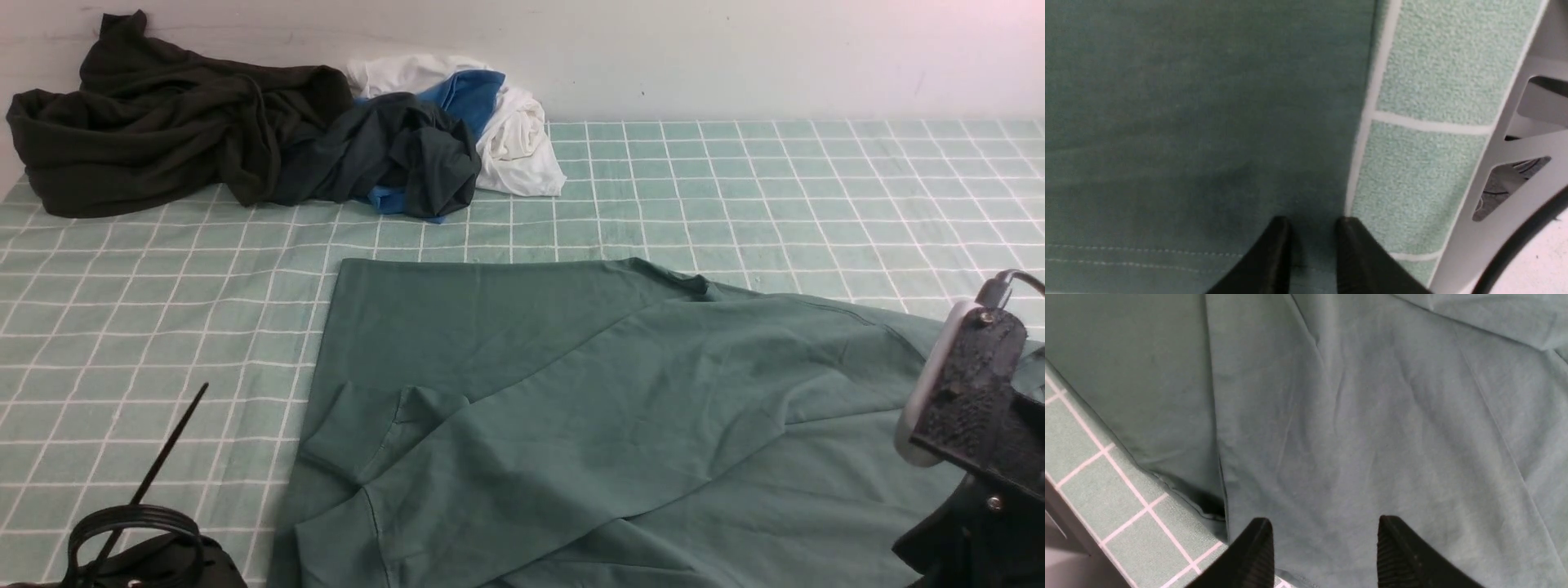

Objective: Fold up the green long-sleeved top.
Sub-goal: Use both arms simultaneously to clamp the lower edge of the clothing fabric

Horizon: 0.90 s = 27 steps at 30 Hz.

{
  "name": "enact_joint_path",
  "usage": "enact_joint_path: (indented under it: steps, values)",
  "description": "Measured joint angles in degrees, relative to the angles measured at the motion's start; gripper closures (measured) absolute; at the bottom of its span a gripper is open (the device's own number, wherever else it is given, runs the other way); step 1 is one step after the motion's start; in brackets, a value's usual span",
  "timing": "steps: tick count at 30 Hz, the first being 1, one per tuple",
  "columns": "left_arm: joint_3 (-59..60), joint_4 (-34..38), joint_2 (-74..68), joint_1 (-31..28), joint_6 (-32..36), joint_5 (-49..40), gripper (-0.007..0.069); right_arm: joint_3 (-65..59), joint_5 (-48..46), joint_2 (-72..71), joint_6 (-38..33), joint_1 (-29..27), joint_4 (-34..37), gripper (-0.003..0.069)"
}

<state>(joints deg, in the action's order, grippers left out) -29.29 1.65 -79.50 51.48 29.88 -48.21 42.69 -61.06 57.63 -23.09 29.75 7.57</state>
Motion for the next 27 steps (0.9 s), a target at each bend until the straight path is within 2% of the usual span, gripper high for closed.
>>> enact_joint_path:
  steps: [1, 3, 5, 8, 11, 15, 16, 17, 20, 24, 27]
  values:
    - [0.1, -0.2, 0.0, 0.0, 0.0, 0.9, 0.0357, 0.0, 0.0, 0.0, 0.2, 0.0, 0.0, 0.0325]
    - [0.1, -0.6, 0.0, 0.0, 0.0, 1.8, 0.0309, 0.0, 0.1, 0.0, 0.2, 0.0, 0.1, 0.0325]
    - [0.1, -2.3, 0.0, 0.0, -0.1, 3.6, 0.0202, 0.0, 0.1, 0.0, 0.2, 0.0, 0.6, 0.0325]
    - [0.1, -5.1, 0.0, 0.0, -1.4, 5.1, 0.0141, 0.0, 0.1, 0.0, 0.2, 0.0, 1.4, 0.0325]
    - [0.1, -8.0, 0.0, 0.0, -4.3, 5.9, 0.0145, 0.0, 0.1, 0.0, 0.2, 0.0, 1.7, 0.0325]
    - [0.1, -10.2, 0.0, 0.0, -7.3, 6.2, 0.0211, 0.0, 0.1, 0.0, 0.2, 0.0, 1.7, 0.0325]
    - [0.1, -10.9, 0.0, 0.0, -8.2, 6.2, 0.0275, 0.0, 0.1, 0.0, 0.2, 0.0, 1.7, 0.0325]
    - [0.1, -11.0, 0.0, 0.0, -8.7, 6.2, 0.03, 0.0, 0.1, 0.0, 0.2, 0.0, 1.7, 0.0325]
    - [0.1, -10.9, 0.0, 0.0, -9.4, 6.2, 0.0435, 0.0, 0.1, 0.0, 0.2, 0.0, 1.7, 0.0325]
    - [0.1, -7.9, -0.9, 0.0, -8.8, 6.1, 0.0582, 0.0, 0.1, 0.0, 0.2, 0.0, 1.7, 0.0325]
    - [-0.4, -7.1, -2.8, 0.0, -7.9, 5.7, 0.0611, 0.0, 0.1, 0.0, 0.2, 0.0, 1.7, 0.0325]
